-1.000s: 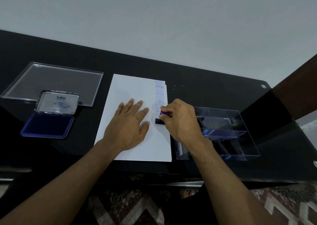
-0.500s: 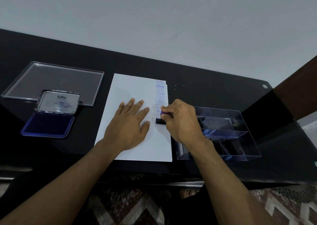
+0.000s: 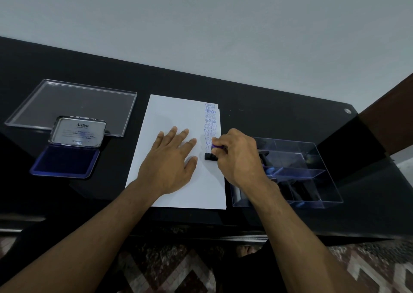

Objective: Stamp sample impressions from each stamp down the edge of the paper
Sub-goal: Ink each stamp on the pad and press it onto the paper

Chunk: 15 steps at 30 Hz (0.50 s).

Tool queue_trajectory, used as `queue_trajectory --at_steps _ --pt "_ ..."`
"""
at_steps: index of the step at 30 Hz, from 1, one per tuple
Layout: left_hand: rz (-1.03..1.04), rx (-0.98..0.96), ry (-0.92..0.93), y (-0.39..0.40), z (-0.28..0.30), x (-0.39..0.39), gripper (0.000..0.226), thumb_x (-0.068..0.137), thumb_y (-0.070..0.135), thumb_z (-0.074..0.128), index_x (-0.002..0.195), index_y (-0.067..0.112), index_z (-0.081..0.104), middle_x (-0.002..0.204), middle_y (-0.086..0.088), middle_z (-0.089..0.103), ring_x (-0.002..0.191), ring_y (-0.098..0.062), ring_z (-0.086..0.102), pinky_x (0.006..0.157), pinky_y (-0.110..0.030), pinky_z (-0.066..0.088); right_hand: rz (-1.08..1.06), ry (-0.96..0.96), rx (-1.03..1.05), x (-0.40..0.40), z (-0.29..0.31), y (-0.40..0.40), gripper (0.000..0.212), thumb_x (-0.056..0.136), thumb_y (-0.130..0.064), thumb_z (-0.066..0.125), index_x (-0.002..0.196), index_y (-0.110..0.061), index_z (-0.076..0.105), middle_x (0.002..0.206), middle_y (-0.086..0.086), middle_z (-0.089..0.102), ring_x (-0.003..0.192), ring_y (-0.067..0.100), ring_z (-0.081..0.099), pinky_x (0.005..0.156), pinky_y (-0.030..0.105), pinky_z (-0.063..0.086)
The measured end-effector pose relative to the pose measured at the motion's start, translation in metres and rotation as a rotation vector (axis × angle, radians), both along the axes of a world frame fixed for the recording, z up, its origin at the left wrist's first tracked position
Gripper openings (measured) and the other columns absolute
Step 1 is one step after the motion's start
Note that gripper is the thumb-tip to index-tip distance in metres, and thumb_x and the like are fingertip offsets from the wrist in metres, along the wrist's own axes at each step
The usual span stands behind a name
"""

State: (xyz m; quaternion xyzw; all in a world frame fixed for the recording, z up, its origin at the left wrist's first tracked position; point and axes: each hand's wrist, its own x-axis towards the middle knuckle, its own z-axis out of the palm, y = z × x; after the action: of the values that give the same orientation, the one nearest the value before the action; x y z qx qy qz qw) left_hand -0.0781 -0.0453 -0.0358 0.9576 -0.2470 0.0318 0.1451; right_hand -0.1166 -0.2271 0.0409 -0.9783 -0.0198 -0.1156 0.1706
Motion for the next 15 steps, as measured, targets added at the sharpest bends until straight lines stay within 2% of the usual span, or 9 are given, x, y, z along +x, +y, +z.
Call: queue_trajectory --at_steps 11,15 --pt "-0.005 0.004 0.0 -0.0002 0.0007 -0.0001 0.072 0.095 0.062 0.013 0.153 0.028 0.041 0.165 -0.001 0.026 0.155 -0.025 0.014 0.126 -0.049 0.012 -0.014 -0.014 0.021 -0.0019 -0.0038 0.0003 0.011 0.092 -0.016 0.066 0.098 -0.013 0.076 0.09 0.001 0.059 0.076 0.017 0.059 0.071 0.037 0.057" --pt "-0.001 -0.003 0.01 -0.0007 0.0029 0.0001 0.076 0.093 0.063 0.009 0.153 0.029 0.039 0.166 0.0 0.023 0.155 -0.024 0.012 0.126 -0.049 0.011 -0.017 0.005 0.016 0.0006 -0.0018 0.0022 0.012 0.092 -0.017 0.067 0.099 -0.014 0.076 0.091 0.0 0.059 0.076 0.015 0.059 0.071 0.033 0.057"
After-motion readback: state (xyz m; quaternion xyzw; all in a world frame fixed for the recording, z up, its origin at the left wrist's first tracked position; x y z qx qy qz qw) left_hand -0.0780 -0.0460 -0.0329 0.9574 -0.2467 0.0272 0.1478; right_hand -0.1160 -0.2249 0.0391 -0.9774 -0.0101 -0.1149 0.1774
